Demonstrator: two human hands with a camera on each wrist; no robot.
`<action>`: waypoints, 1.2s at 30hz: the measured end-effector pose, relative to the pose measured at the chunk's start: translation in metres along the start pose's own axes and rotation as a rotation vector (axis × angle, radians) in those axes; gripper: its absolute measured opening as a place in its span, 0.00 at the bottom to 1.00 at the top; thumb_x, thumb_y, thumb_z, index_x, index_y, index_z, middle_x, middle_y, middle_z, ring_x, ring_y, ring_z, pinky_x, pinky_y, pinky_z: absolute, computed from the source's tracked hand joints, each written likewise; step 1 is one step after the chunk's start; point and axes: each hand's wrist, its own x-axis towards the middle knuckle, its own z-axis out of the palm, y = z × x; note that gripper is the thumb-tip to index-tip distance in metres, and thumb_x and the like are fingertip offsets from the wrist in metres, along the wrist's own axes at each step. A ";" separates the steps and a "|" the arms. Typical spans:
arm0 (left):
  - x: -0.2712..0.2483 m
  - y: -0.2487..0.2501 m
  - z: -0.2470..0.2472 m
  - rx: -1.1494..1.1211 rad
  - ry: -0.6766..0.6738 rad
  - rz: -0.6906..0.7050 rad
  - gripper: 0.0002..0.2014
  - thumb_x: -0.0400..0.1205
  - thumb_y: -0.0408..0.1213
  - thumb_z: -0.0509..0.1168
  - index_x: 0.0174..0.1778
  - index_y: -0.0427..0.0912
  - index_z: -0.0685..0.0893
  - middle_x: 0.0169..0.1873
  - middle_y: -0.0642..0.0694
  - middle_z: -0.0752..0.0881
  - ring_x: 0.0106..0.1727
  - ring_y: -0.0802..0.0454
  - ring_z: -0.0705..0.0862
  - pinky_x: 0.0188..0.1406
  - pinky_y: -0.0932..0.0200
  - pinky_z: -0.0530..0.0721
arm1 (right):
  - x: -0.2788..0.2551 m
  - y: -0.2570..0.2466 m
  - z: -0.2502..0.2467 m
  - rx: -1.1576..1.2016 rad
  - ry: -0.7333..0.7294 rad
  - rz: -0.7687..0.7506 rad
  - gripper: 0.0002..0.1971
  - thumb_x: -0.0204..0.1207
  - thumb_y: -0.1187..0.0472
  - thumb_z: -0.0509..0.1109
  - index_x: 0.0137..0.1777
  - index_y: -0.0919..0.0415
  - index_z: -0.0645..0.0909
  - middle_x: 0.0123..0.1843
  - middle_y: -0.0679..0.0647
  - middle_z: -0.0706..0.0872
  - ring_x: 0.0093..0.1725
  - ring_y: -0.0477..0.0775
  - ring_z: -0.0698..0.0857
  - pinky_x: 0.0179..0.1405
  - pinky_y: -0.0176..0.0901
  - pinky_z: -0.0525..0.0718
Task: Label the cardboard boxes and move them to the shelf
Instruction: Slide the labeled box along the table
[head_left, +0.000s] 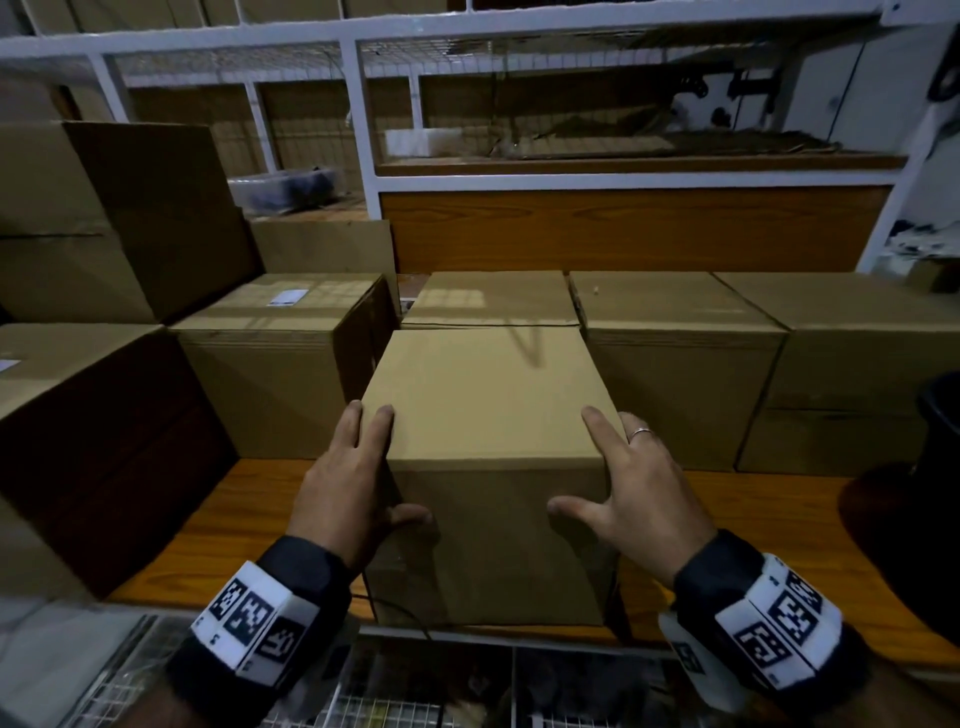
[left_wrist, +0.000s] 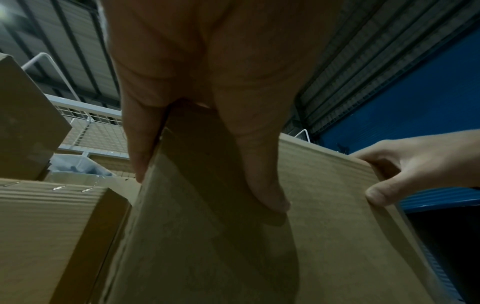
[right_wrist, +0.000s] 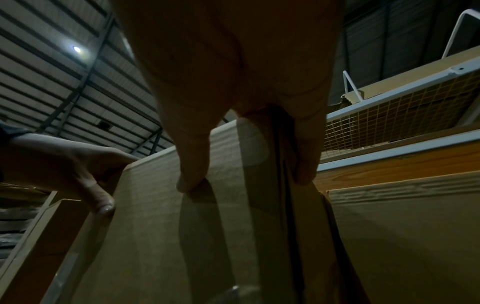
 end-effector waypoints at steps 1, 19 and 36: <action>0.000 0.000 0.000 -0.007 -0.001 -0.005 0.54 0.67 0.56 0.77 0.83 0.52 0.50 0.83 0.45 0.48 0.80 0.43 0.63 0.73 0.50 0.70 | 0.000 0.001 0.000 -0.003 0.002 -0.003 0.50 0.70 0.34 0.70 0.84 0.46 0.45 0.84 0.60 0.54 0.82 0.57 0.58 0.77 0.45 0.64; -0.003 -0.005 0.006 0.009 0.071 0.146 0.51 0.68 0.57 0.74 0.83 0.51 0.55 0.83 0.51 0.54 0.82 0.46 0.48 0.80 0.49 0.53 | 0.002 0.008 0.003 -0.066 0.037 -0.174 0.47 0.71 0.37 0.71 0.84 0.45 0.49 0.86 0.51 0.42 0.80 0.54 0.57 0.74 0.42 0.67; 0.001 -0.004 0.010 0.070 0.052 0.234 0.48 0.72 0.52 0.75 0.83 0.55 0.53 0.83 0.55 0.54 0.83 0.53 0.50 0.71 0.33 0.70 | 0.008 0.014 0.006 -0.105 -0.009 -0.238 0.46 0.73 0.42 0.71 0.84 0.43 0.45 0.86 0.48 0.44 0.84 0.54 0.53 0.79 0.46 0.60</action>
